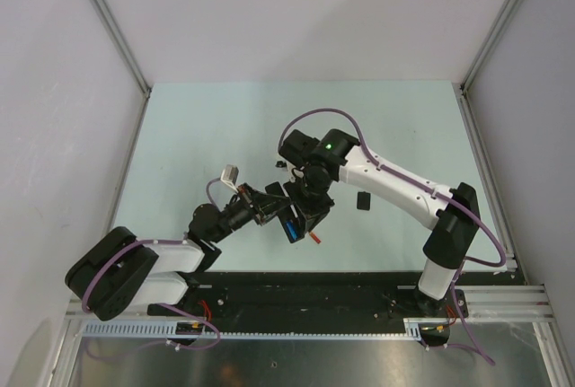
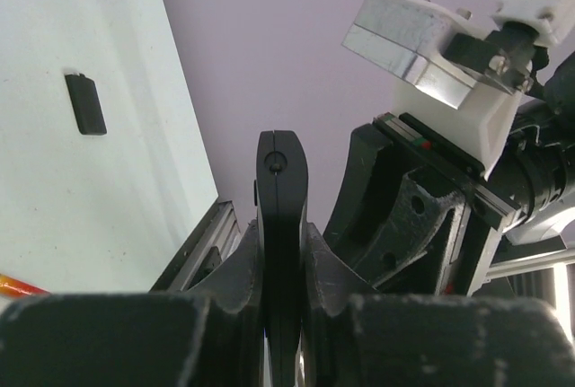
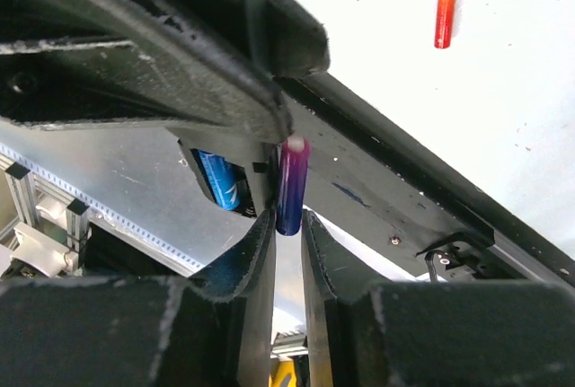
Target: Load the batteries into the remote control
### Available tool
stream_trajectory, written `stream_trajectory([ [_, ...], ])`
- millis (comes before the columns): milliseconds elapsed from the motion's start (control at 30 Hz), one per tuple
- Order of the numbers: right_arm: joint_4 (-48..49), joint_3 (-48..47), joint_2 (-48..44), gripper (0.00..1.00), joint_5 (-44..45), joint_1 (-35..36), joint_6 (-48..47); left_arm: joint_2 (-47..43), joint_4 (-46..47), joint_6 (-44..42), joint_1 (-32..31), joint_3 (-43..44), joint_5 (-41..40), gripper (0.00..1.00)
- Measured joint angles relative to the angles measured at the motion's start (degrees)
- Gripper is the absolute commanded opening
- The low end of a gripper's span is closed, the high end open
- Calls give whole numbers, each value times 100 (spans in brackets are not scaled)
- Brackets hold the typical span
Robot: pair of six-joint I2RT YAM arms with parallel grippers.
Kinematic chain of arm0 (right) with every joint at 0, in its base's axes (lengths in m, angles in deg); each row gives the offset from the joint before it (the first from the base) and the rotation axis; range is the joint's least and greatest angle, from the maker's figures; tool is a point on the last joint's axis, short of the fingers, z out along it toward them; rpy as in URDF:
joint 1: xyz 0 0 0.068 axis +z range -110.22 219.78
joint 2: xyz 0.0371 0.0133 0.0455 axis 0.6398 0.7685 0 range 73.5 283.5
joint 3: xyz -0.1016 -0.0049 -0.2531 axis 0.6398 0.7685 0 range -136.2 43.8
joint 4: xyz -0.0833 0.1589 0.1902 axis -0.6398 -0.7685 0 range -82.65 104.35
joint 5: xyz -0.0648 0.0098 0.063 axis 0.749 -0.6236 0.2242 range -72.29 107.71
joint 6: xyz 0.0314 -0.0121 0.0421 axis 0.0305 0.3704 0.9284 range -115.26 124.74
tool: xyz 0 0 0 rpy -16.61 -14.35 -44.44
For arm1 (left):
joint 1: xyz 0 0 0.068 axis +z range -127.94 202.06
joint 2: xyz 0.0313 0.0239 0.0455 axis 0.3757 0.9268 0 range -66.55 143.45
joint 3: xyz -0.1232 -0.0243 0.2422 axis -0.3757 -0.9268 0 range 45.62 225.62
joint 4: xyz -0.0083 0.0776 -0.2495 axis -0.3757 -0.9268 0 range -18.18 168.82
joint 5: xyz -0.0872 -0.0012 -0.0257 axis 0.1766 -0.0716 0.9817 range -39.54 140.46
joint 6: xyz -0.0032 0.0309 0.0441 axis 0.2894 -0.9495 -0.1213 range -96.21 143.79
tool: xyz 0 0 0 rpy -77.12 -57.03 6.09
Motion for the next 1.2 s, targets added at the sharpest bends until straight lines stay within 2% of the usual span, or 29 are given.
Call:
stream_trajectory([
  [400, -15, 0, -2, 19, 144, -61, 0, 9, 37, 50, 2, 0, 31, 0],
  [567, 175, 223, -190, 20, 330, -297, 2, 9, 68, 48, 44, -2, 11, 0],
  [667, 590, 881, -726, 21, 597, -566, 15, -26, 90, 42, 116, -24, -31, 0],
  [867, 1814, 2911, -2339, 23, 1073, -796, 223, -72, 118, -2, 170, -120, -114, 0],
  [967, 2286, 3521, -2806, 25, 1274, -704, 341, -26, 120, -42, 175, -129, -87, 0],
  [1200, 3469, 4697, -3407, 37, 2291, -470, 699, 52, 114, -271, 175, -396, -92, 3],
])
